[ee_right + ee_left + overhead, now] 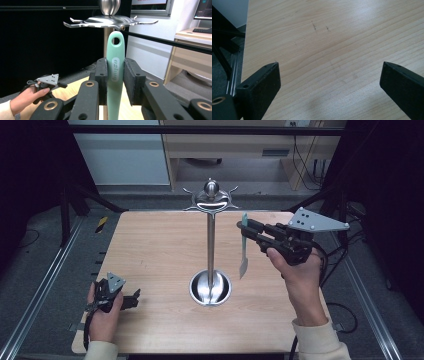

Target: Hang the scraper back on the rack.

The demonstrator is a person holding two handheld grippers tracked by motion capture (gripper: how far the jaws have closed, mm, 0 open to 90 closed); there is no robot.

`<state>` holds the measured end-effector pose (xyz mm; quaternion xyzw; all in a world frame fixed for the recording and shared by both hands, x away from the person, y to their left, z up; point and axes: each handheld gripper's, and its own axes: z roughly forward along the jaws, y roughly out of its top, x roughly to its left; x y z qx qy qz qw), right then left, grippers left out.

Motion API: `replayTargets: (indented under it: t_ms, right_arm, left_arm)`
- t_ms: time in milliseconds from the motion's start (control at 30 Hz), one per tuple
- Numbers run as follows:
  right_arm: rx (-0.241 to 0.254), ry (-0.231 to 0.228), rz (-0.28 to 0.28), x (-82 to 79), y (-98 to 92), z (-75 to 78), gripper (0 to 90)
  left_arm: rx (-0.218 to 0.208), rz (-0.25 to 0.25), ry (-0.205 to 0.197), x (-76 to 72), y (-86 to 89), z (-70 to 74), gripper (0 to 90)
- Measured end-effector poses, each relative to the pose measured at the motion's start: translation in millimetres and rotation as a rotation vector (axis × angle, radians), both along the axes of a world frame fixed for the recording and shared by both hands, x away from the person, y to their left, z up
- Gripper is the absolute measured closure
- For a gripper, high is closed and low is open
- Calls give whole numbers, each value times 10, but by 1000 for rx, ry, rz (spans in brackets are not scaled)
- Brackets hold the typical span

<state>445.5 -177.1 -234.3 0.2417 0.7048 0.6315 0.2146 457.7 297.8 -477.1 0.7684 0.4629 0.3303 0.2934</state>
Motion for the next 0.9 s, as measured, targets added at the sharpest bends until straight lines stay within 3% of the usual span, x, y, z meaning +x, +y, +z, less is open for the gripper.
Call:
replayTargets:
  t_ms: [900]
  right_arm:
    - [-11, 28, 48, 161, -41, 153, 742]
  left_arm:
    - [3, -2, 1, 5, -9, -7, 31]
